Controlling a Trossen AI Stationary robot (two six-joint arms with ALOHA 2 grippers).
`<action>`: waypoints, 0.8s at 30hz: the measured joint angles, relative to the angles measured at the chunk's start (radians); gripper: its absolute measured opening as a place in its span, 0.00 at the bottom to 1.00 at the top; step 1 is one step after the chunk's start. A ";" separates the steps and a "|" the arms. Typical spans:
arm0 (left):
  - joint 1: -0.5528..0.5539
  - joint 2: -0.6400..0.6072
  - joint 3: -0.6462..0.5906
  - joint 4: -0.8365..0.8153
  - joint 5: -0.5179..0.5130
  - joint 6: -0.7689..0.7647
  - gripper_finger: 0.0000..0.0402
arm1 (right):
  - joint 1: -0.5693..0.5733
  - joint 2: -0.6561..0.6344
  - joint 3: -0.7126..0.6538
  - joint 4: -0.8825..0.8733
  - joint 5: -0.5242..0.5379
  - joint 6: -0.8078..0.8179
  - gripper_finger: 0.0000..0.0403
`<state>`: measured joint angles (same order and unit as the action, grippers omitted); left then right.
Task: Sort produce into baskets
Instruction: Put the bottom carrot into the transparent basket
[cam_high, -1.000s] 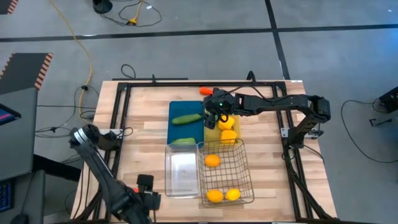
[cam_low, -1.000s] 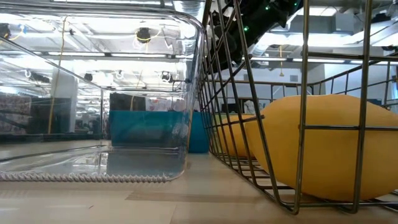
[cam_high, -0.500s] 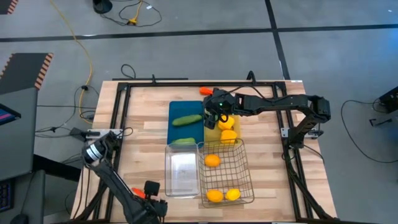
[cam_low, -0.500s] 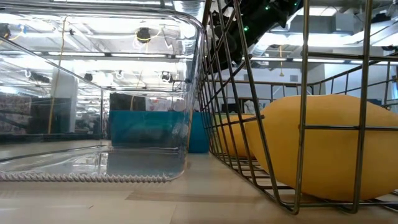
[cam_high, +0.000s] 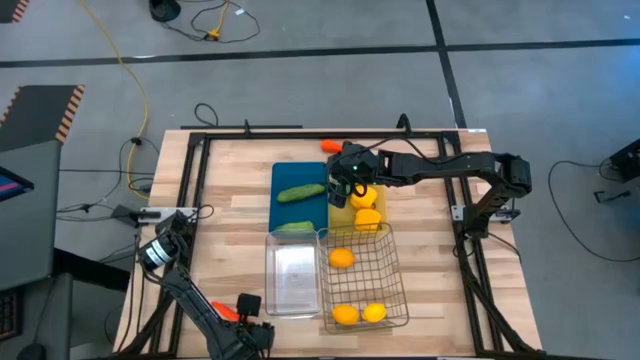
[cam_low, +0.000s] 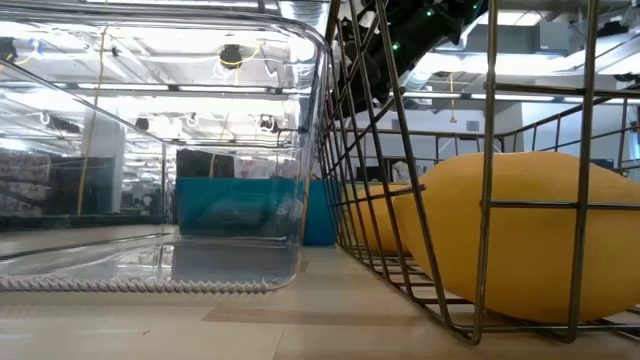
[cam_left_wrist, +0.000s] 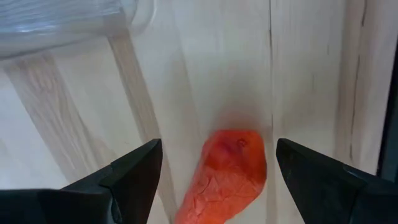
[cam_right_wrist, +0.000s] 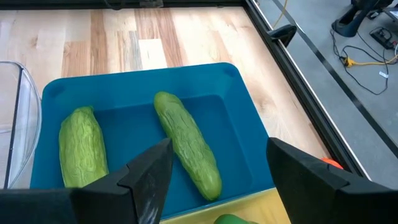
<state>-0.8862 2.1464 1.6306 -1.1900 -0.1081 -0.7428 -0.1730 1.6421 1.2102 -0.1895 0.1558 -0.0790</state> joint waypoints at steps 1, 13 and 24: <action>-0.001 0.000 0.000 0.005 -0.002 -0.005 0.75 | 0.000 0.000 0.000 0.000 0.000 0.000 0.71; -0.017 0.000 0.000 0.003 0.040 0.001 0.75 | 0.000 0.000 0.000 0.000 0.000 -0.002 0.71; -0.015 0.000 0.000 0.003 0.019 0.016 0.44 | 0.000 0.000 0.000 -0.001 0.000 -0.008 0.71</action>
<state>-0.9016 2.1463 1.6306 -1.1866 -0.0888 -0.7268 -0.1730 1.6421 1.2102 -0.1901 0.1562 -0.0868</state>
